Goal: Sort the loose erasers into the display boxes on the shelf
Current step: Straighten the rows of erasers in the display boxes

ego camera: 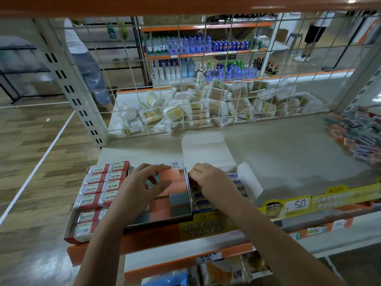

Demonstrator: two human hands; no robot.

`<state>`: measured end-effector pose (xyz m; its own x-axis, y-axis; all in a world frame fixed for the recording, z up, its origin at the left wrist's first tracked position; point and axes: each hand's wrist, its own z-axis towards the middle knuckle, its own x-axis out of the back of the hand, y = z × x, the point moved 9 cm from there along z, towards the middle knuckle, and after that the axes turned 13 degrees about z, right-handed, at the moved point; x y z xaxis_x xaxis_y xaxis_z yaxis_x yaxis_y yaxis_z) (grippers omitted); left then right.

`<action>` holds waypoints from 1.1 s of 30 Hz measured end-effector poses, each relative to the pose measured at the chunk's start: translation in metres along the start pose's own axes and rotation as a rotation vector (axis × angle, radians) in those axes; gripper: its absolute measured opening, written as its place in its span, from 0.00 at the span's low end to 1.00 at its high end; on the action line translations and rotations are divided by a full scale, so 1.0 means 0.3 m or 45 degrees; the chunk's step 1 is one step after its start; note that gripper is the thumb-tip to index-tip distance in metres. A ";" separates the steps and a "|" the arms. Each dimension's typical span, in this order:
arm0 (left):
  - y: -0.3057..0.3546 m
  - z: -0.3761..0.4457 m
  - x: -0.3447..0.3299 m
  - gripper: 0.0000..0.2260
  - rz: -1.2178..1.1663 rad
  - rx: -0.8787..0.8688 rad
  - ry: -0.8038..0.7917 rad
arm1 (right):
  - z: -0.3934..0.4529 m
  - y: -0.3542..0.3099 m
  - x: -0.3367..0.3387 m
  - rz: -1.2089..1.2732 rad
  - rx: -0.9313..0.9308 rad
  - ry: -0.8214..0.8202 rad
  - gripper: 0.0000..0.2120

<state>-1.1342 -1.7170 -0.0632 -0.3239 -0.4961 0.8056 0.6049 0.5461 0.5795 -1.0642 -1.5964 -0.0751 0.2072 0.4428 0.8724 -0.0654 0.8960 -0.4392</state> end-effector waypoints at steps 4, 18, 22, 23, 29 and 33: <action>0.004 0.000 -0.001 0.14 0.019 0.013 -0.006 | 0.000 0.001 -0.008 -0.060 -0.014 -0.018 0.08; -0.054 -0.111 0.017 0.14 0.386 0.056 -0.103 | -0.045 0.029 0.059 0.292 -0.218 0.156 0.13; -0.038 -0.126 -0.004 0.13 0.604 0.032 -0.086 | -0.041 0.008 0.041 0.357 -0.279 0.108 0.15; -0.034 -0.124 -0.008 0.14 0.642 0.032 -0.086 | -0.039 0.004 0.041 0.361 -0.291 0.103 0.15; -0.020 -0.114 -0.028 0.15 0.735 0.050 -0.075 | -0.026 0.008 0.027 0.422 -0.364 0.053 0.14; -0.020 -0.108 -0.036 0.15 0.750 0.069 -0.105 | -0.025 0.008 0.023 0.471 -0.377 0.019 0.13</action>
<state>-1.1107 -1.7368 -0.0795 -0.0017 -0.0466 0.9989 0.6628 0.7480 0.0360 -1.0555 -1.5914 -0.0716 0.2365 0.7280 0.6435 0.1436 0.6288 -0.7642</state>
